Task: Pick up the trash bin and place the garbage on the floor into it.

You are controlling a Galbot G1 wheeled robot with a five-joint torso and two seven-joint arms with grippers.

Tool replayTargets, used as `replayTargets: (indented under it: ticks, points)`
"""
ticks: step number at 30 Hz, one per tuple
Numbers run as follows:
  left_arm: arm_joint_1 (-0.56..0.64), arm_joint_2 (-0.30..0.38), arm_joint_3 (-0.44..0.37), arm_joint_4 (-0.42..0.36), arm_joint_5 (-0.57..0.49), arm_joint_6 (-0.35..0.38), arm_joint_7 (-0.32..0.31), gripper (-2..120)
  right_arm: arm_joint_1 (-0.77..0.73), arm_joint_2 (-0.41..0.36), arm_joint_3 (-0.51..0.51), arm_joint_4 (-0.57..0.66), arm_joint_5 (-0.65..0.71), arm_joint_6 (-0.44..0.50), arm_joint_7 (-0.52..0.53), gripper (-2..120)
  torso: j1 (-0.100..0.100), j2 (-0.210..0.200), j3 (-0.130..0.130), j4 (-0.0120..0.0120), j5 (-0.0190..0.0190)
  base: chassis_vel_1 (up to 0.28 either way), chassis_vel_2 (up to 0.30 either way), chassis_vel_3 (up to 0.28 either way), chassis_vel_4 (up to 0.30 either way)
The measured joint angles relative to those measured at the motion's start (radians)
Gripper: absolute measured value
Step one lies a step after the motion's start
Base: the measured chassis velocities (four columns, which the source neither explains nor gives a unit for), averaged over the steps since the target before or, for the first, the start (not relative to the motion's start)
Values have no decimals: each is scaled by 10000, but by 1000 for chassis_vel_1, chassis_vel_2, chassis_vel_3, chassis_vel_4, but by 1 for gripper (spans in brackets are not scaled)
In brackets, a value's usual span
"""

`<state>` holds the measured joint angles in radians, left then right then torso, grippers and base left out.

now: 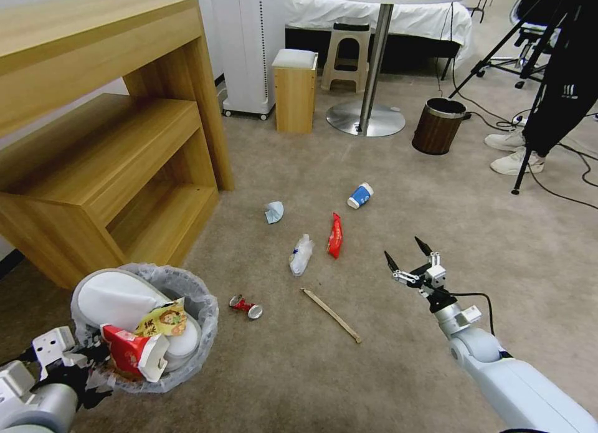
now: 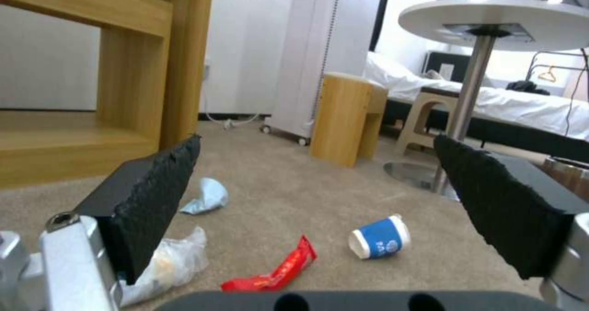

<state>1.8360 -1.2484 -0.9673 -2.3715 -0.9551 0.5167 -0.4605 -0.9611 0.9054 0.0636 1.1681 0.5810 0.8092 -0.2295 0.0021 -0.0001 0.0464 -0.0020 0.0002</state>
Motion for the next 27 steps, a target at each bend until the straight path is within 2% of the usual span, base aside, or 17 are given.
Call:
replayTargets:
  ticks: [9, 17, 27]
  points:
    - [-142, -6, 164, 101, 74, -51, 26, 0, -217, -5, 310, 165, -111, 1, -3, 95, 0, 1, 0, 2, -2, 0, 0, 0, 0]
    - [-232, -58, 378, 185, 279, -160, 87, 0, -321, 63, 579, 182, -290, 0, 0, 89, 0, 0, -1, 2, -3, -11, 7, 15, -13]
    - [-254, -70, 436, 227, 404, -235, 136, 0, -293, 49, 591, 190, -430, 1, 11, 87, 0, 0, 1, 5, -1, -103, 112, 104, -98]
